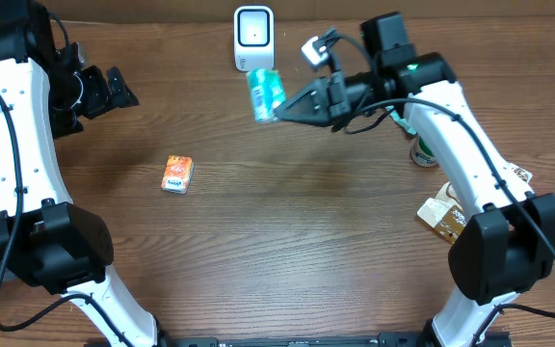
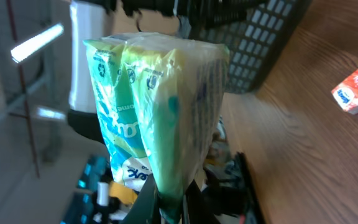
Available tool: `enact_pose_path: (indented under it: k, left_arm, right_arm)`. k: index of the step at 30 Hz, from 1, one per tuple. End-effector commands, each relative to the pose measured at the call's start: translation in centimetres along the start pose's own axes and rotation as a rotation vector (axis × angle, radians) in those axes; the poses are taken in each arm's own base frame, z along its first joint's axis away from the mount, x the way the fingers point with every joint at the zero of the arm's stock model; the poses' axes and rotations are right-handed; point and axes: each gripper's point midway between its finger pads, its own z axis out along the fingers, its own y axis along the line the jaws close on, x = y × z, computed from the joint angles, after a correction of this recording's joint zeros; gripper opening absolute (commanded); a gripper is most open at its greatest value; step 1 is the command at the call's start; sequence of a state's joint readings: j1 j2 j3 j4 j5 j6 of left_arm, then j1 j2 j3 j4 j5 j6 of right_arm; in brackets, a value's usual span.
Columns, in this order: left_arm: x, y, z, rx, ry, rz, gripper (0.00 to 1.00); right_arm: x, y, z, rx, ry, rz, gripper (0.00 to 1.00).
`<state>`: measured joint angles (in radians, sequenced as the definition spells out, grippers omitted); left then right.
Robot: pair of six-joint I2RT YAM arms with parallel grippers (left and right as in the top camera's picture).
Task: Scan the item barcode
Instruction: 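Carry the teal pack with the right gripper toward the scanner, then hold the teal pack in front of the scanner with the right gripper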
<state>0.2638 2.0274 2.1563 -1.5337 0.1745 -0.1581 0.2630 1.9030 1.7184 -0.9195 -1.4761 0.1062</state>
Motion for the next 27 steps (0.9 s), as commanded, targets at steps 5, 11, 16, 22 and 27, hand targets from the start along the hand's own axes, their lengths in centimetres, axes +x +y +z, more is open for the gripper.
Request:
enact_pose_path:
  k: [5, 11, 16, 22, 27]
  left_arm:
    - [-0.3, 0.0, -0.9, 0.001, -0.028, -0.005, 1.0]
    - [-0.3, 0.0, -0.9, 0.001, -0.028, -0.005, 1.0]
    - [-0.3, 0.0, -0.9, 0.001, -0.028, -0.005, 1.0]
    - [-0.3, 0.0, -0.9, 0.001, -0.028, -0.005, 0.99]
    - [-0.3, 0.0, -0.9, 0.001, -0.028, -0.005, 1.0]
  right_arm:
    - [-1.0, 1.0, -3.1, -0.069, -0.052, 0.126, 0.04]
    - [-1.1, 1.0, -3.4, -0.068, -0.058, 0.129, 0.04]
    - [-1.3, 0.8, -3.2, -0.051, -0.059, 0.1, 0.04]
    - [-1.5, -7.2, -2.4, 0.425, -0.141, 0.235, 0.04]
    - [-1.6, -10.4, -1.9, 0.772, -0.188, 0.244, 0.04]
